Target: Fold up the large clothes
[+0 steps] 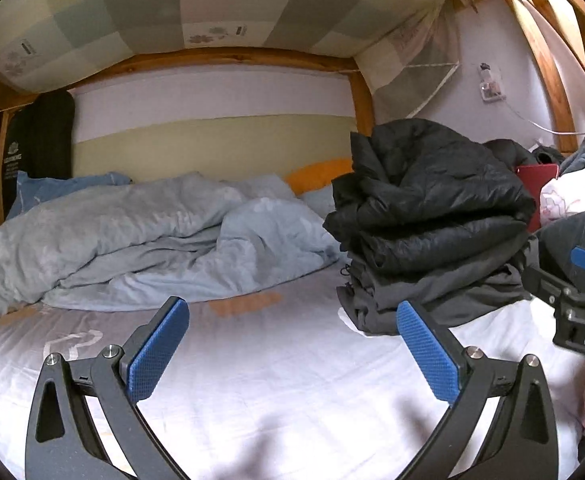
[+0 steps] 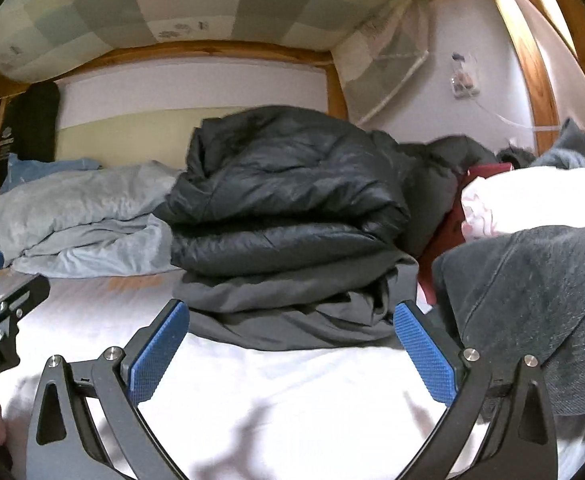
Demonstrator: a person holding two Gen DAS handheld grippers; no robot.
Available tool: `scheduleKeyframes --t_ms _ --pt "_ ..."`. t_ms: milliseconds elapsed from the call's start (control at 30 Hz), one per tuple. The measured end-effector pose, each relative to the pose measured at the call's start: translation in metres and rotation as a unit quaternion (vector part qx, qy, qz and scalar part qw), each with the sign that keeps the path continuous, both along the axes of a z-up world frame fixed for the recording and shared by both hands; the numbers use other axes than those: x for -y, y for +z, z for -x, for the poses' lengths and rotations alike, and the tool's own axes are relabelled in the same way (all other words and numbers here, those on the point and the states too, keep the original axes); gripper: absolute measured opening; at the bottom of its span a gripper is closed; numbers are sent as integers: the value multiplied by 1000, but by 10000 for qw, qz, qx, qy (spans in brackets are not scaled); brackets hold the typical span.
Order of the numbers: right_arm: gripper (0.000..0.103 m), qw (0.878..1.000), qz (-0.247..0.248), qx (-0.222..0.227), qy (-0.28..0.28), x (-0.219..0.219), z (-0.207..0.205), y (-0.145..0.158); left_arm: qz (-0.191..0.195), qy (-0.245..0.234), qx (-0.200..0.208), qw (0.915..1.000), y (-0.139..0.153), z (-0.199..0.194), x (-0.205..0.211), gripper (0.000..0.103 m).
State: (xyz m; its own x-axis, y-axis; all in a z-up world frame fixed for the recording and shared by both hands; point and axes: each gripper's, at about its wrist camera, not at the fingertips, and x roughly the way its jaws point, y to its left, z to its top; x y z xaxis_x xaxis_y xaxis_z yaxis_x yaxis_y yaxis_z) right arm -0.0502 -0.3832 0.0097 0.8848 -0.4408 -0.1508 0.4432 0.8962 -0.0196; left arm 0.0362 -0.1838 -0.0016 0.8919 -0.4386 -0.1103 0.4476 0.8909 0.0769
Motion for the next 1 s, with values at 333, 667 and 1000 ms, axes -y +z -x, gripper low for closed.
scheduleKeyframes --t_ms 333,667,1000 --pt "103 9996 62 32 -269 -2 0 -3 -30 35 56 10000 -1 2 1 103" --pt "103 9980 416 -288 -379 -14 -12 -6 73 130 99 9998 2 4 -3 103" --pt "103 9970 509 -458 -349 -16 -19 -8 -27 273 269 9993 2 11 0 103"
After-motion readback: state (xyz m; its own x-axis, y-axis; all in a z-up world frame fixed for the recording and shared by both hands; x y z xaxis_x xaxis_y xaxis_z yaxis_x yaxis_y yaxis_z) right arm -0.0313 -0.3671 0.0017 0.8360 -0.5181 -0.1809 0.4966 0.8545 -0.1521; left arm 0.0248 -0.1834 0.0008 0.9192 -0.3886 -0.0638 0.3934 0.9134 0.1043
